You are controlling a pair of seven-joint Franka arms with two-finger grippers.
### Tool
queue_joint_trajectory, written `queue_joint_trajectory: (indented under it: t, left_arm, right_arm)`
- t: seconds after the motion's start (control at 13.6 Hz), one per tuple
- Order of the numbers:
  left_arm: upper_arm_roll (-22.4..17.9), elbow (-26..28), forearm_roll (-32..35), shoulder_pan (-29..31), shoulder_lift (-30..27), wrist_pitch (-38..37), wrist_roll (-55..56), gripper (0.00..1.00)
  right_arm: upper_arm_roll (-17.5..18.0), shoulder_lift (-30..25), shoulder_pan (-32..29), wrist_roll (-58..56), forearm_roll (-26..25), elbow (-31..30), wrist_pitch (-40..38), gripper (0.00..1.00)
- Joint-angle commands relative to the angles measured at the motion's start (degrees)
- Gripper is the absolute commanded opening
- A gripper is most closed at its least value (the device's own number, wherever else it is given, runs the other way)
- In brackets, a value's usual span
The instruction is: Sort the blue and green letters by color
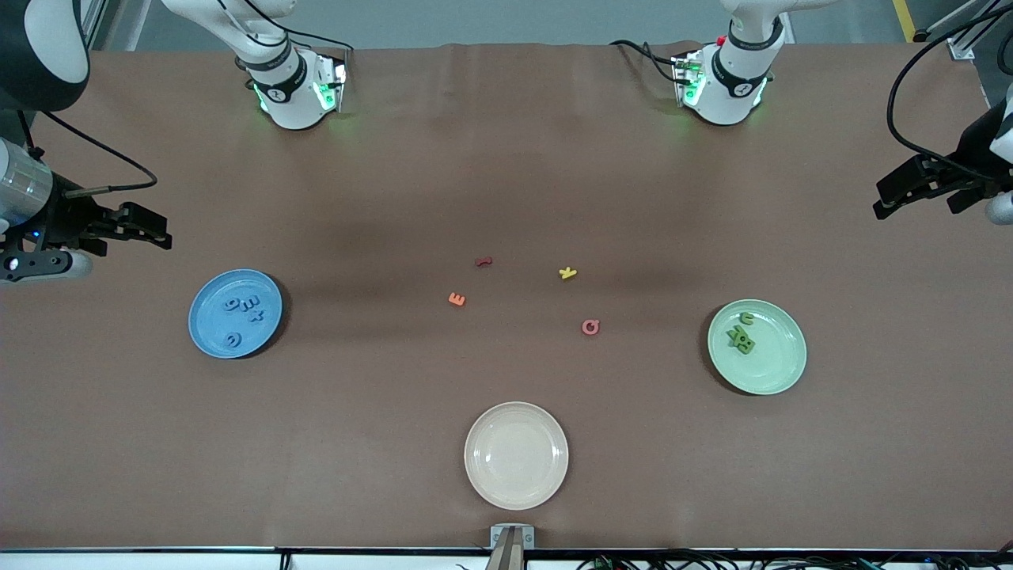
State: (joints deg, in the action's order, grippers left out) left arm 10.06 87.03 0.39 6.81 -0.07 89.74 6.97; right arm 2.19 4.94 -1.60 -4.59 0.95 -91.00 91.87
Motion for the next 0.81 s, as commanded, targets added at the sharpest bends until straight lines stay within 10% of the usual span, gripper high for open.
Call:
queue_joint_trajectory:
  t: [0.0, 0.73]
  left_arm:
    - [0.3, -2.2, 0.1, 0.1, 0.9, -0.1, -0.3, 1.00]
    - [0.1, -1.9, 0.1, 0.1, 1.4, -2.3, 0.0, 1.00]
  right_arm:
    - [1.7, -1.2, -1.8, 1.0, -1.0, -0.8, 1.0, 1.00]
    - [1.6, -8.8, -1.9, 1.1, -0.9, -8.6, 4.6, 1.00]
